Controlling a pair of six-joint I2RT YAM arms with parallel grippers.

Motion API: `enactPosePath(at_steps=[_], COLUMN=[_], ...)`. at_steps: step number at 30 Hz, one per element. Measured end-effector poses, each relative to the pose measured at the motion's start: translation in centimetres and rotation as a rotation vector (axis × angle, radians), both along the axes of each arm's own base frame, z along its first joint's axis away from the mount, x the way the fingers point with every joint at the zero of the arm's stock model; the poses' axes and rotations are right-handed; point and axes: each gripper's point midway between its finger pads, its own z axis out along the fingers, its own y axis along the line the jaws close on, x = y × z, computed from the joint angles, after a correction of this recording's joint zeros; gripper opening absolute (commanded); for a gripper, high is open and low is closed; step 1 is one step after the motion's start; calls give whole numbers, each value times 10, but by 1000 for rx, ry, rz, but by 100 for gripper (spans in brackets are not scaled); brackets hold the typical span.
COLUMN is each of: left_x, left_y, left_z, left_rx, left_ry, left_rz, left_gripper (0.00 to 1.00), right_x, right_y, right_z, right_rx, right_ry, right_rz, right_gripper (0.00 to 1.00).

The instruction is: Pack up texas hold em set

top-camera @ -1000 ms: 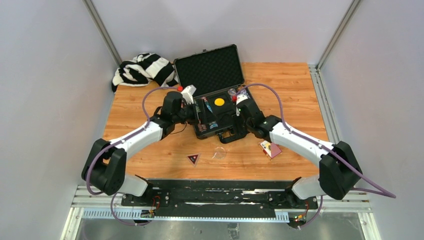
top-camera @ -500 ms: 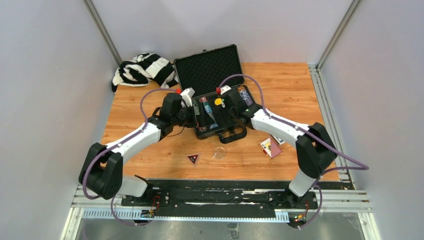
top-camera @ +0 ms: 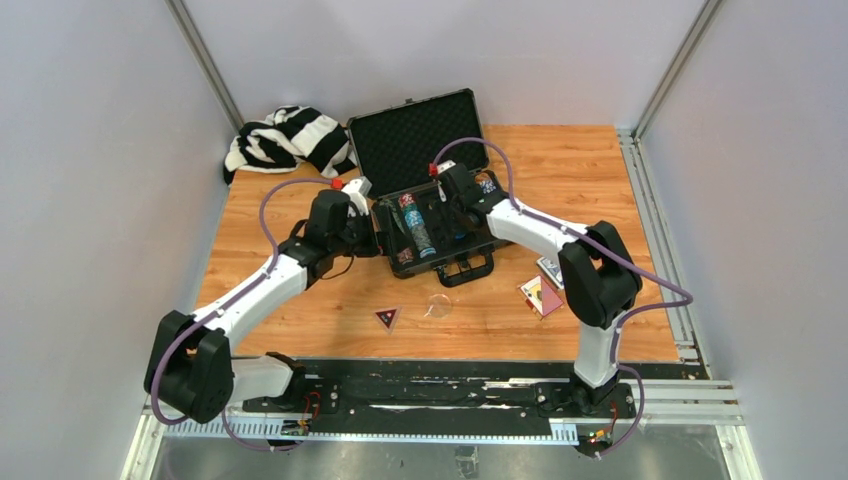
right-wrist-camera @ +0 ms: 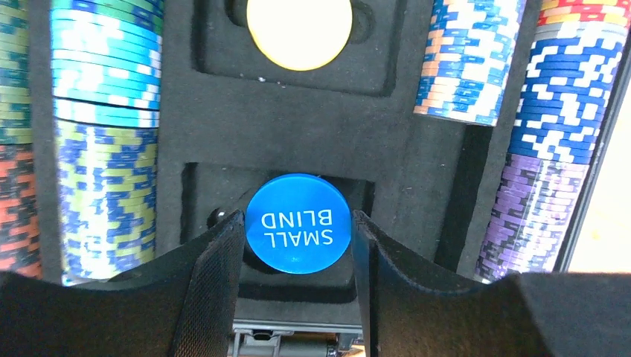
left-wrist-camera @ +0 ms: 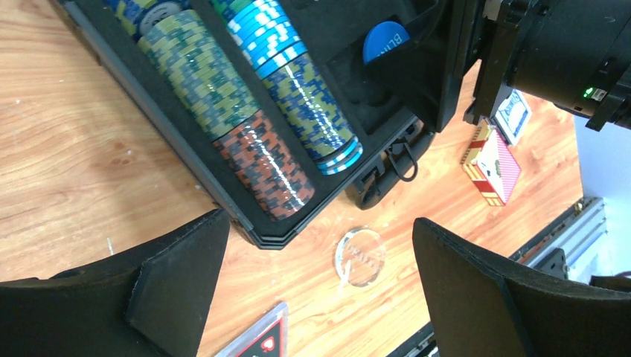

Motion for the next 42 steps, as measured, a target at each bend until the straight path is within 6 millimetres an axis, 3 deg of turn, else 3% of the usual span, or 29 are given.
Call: enactPosePath(at_steps=[8,12,18,24,30,32,36,42], left_x=[3,3,2,3,4,4,4,5], left_y=[8,9,10,10,8,8,8,8], left_z=[-8,-13,-18,-19,-23,-26,-28,-28], left_rx=[22,32,40,40,38,39,42,47], left_ry=[15,22,28,28,28,32,33,18], left_rz=[28,26,23,22,19,14,9,3], left_gripper=[98,98,98,98,98,98,98,98], right_x=[1,-1,-1,-1,3,6,12,17], right_y=[2,5,6,6,6,4,2,-3], right_z=[-23,-22,-23,-17,9,13,10,-9], right_rx=[-6,5,10,17,45,46,47,30], right_ry=[54,61,64,57,-4,-22,-17,15], right_rz=[11,20,24,27,16,4,-19,-46], right_gripper=[52,54,69,70,61,53,40,36])
